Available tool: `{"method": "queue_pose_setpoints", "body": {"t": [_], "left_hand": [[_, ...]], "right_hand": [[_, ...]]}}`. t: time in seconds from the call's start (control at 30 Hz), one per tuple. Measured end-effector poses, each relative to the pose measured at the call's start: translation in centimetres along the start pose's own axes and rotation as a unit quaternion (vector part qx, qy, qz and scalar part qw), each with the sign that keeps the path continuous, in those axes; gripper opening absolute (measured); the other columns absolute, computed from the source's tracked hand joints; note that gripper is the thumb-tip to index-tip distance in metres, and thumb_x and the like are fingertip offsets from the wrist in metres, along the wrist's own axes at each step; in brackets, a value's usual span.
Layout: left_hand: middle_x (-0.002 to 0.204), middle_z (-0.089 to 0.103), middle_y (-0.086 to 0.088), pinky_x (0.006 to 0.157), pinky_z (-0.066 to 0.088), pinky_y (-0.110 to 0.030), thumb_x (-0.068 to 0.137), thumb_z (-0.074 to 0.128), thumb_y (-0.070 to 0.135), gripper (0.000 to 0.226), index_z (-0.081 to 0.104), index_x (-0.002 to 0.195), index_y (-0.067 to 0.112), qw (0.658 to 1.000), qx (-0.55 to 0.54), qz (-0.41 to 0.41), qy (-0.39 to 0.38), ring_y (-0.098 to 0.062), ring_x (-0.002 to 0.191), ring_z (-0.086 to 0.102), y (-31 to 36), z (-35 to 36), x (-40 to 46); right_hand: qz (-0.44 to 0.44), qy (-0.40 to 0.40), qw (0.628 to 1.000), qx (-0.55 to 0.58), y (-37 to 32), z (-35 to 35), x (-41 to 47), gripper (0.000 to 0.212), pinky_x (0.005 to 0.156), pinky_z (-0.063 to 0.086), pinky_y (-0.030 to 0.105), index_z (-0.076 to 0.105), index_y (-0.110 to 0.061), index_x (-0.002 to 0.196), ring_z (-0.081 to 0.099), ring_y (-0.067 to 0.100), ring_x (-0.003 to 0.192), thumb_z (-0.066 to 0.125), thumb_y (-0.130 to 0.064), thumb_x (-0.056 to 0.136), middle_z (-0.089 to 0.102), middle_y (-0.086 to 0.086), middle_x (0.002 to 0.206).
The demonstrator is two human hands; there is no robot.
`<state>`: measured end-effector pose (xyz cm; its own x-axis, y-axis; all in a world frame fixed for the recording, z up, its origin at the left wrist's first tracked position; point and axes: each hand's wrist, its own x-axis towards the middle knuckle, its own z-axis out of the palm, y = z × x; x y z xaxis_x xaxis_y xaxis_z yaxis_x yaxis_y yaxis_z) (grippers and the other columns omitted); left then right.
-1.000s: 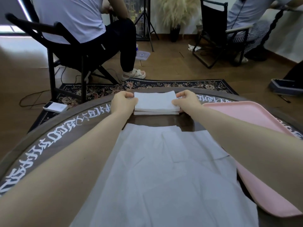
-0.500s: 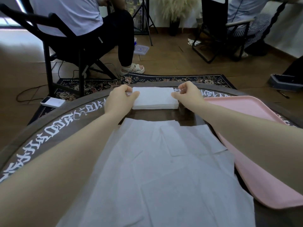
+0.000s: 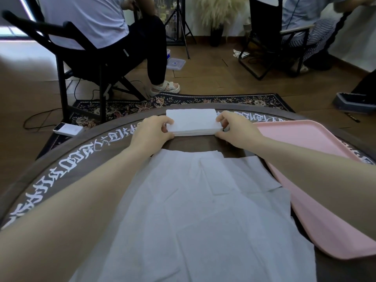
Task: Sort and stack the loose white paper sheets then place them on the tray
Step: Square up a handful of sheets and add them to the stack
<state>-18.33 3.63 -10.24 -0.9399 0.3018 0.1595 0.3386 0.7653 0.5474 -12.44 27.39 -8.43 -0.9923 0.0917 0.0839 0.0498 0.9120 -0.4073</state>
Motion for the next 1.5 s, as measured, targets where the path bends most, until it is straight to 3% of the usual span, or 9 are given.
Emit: {"method": "queue_pose_setpoints", "body": {"t": [0.23,0.43,0.53,0.6,0.73,0.97,1.1,1.17,1.5], "left_hand": [[0.110,0.063,0.013,0.097,0.048,-0.040,0.090,0.064,0.045,0.046,0.058,0.134,0.032,0.997,-0.002,0.042,-0.070,-0.012,0.105,0.059,1.3,-4.5,-6.9],[0.156,0.022,0.020,0.115,0.014,-0.020,0.078,0.020,0.079,0.078,0.040,0.144,0.044,0.980,0.047,0.124,-0.146,0.001,0.143,0.021,3.0,-5.2,-17.5],[0.152,-0.008,0.029,0.114,-0.011,-0.014,0.072,0.004,0.080,0.077,0.009,0.144,0.052,0.977,0.073,0.114,-0.164,0.012,0.140,-0.008,2.9,-4.4,-19.3],[0.151,-0.012,0.030,0.114,-0.015,-0.016,0.072,0.001,0.078,0.076,0.004,0.143,0.051,0.977,0.080,0.120,-0.156,0.012,0.140,-0.011,2.8,-4.2,-19.6],[0.153,-0.011,0.029,0.116,-0.016,-0.019,0.075,0.001,0.078,0.076,0.006,0.146,0.050,0.975,0.089,0.141,-0.149,0.008,0.144,-0.012,2.5,-4.0,-19.4],[0.153,-0.015,0.027,0.115,-0.020,-0.022,0.077,-0.001,0.077,0.073,-0.002,0.145,0.050,0.973,0.096,0.146,-0.151,0.003,0.145,-0.018,2.1,-3.7,-19.5],[0.152,-0.033,0.024,0.116,-0.024,-0.031,0.076,-0.012,0.075,0.067,-0.028,0.136,0.053,0.963,0.144,0.152,-0.168,0.000,0.141,-0.033,2.0,-3.2,-19.8],[0.153,-0.032,0.021,0.115,-0.025,-0.037,0.078,-0.011,0.074,0.066,-0.027,0.138,0.052,0.960,0.154,0.157,-0.172,-0.005,0.140,-0.036,2.1,-3.1,-19.8],[0.152,-0.036,0.021,0.116,-0.024,-0.046,0.083,-0.010,0.072,0.061,-0.027,0.139,0.055,0.953,0.166,0.182,-0.178,-0.007,0.140,-0.039,2.4,-2.9,-19.9]], "right_hand": [[0.032,-0.130,0.986,0.104,0.8,-2.1,-3.5,0.039,0.079,0.050,0.029,0.061,-0.023,0.106,0.060,0.011,0.086,0.076,-0.048,0.079,0.064,-0.009,0.092],[0.046,-0.274,0.952,0.127,-1.7,-2.6,-4.6,0.066,0.082,0.049,0.022,0.054,-0.024,0.131,0.061,0.006,0.098,0.081,-0.047,0.075,0.061,-0.012,0.109],[0.063,-0.302,0.948,0.081,-3.1,-2.4,-4.2,0.069,0.100,0.048,0.032,0.057,-0.019,0.129,0.060,0.017,0.113,0.077,-0.056,0.075,0.061,-0.005,0.126],[0.077,-0.323,0.940,0.082,-3.8,-2.4,-3.8,0.065,0.092,0.053,0.034,0.067,-0.014,0.112,0.067,0.021,0.101,0.071,-0.067,0.074,0.071,0.000,0.108],[0.093,-0.286,0.943,0.140,-5.4,-2.0,-3.0,0.048,0.045,0.028,0.019,0.055,-0.023,0.069,0.042,0.007,0.046,0.070,-0.068,0.075,0.044,-0.016,0.047],[0.070,-0.276,0.957,0.059,-6.9,-0.5,-3.1,0.079,0.083,0.043,0.024,0.048,-0.024,0.143,0.049,0.013,0.108,0.074,-0.059,0.077,0.052,-0.006,0.125],[-0.015,-0.231,0.965,0.126,-6.5,0.0,-3.8,0.028,0.061,0.032,0.023,0.061,-0.013,0.089,0.045,-0.002,0.063,0.071,-0.039,0.088,0.048,-0.006,0.079],[-0.020,-0.203,0.965,0.163,-6.3,0.1,-4.3,0.035,0.049,0.028,0.019,0.053,-0.009,0.070,0.036,0.001,0.045,0.070,-0.033,0.090,0.041,-0.007,0.059],[0.049,-0.147,0.945,0.288,-5.6,0.4,-5.2,0.030,0.065,0.043,0.029,0.066,-0.001,0.071,0.056,0.019,0.062,0.068,-0.022,0.092,0.062,0.007,0.070]]}}
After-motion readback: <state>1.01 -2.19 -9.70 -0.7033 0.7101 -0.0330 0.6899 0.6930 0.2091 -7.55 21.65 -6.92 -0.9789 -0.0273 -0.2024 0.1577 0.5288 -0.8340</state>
